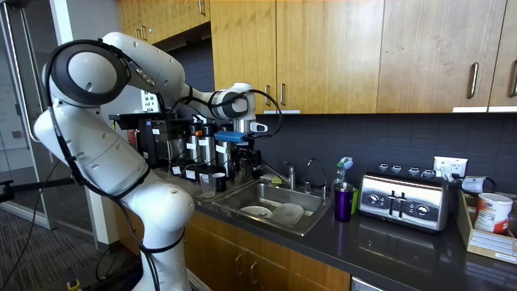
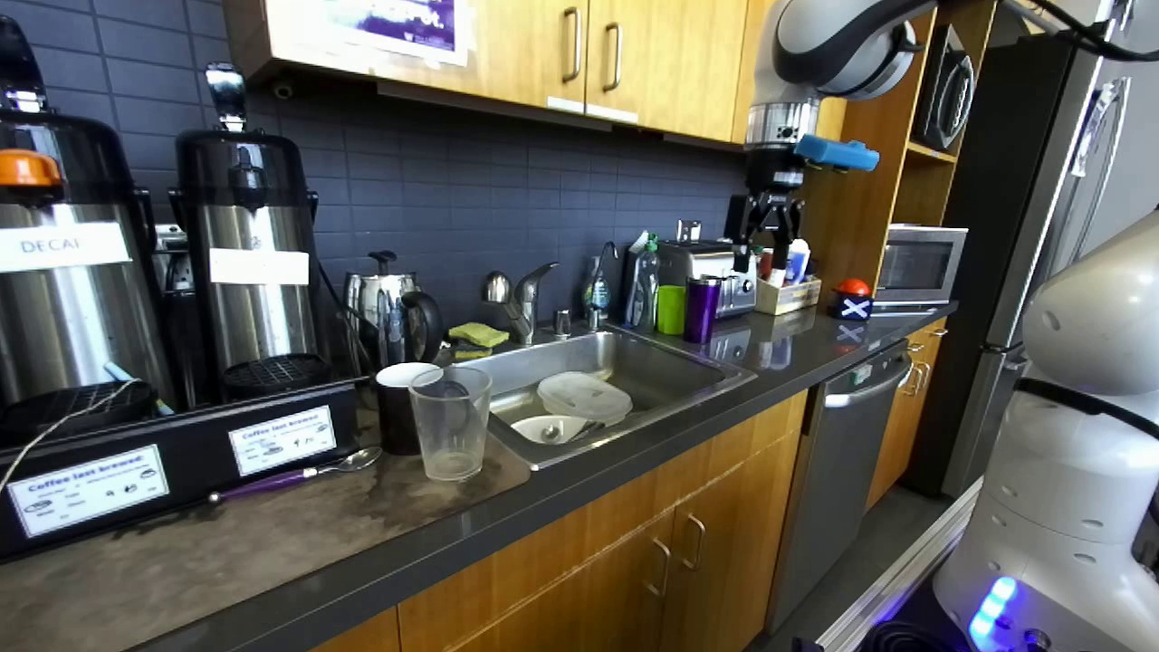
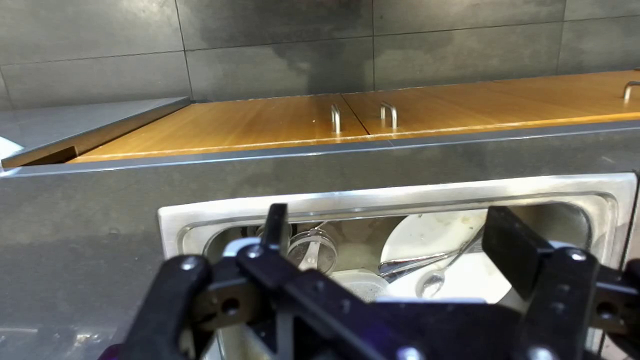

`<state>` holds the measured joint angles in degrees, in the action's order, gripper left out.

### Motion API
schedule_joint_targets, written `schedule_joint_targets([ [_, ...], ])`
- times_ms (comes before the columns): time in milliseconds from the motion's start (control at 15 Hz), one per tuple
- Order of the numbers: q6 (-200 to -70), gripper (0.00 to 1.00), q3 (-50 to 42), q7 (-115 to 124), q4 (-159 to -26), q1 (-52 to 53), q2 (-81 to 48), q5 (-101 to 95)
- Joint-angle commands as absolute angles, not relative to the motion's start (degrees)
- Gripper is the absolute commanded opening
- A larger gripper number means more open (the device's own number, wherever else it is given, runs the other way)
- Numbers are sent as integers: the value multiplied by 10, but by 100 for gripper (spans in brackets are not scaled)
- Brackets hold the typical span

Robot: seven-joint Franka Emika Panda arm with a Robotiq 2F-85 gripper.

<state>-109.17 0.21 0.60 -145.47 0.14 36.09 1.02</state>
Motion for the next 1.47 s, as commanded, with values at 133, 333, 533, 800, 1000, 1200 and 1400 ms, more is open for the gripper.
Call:
schedule_joint_targets([
  [133, -1090, 100, 2, 6, -1454, 1, 361, 10],
  [333, -1090, 100, 2, 6, -1454, 1, 361, 10],
  [533, -1090, 100, 2, 6, -1454, 1, 361, 10],
  [800, -1090, 100, 5, 9, -1452, 2, 355, 11],
  [1000, -1092, 100, 12, 13, -1453, 5, 344, 10],
  [1200, -1095, 100, 15, 12, -1449, 7, 328, 8],
  [1400, -1101, 100, 15, 7, -1443, 7, 313, 6],
])
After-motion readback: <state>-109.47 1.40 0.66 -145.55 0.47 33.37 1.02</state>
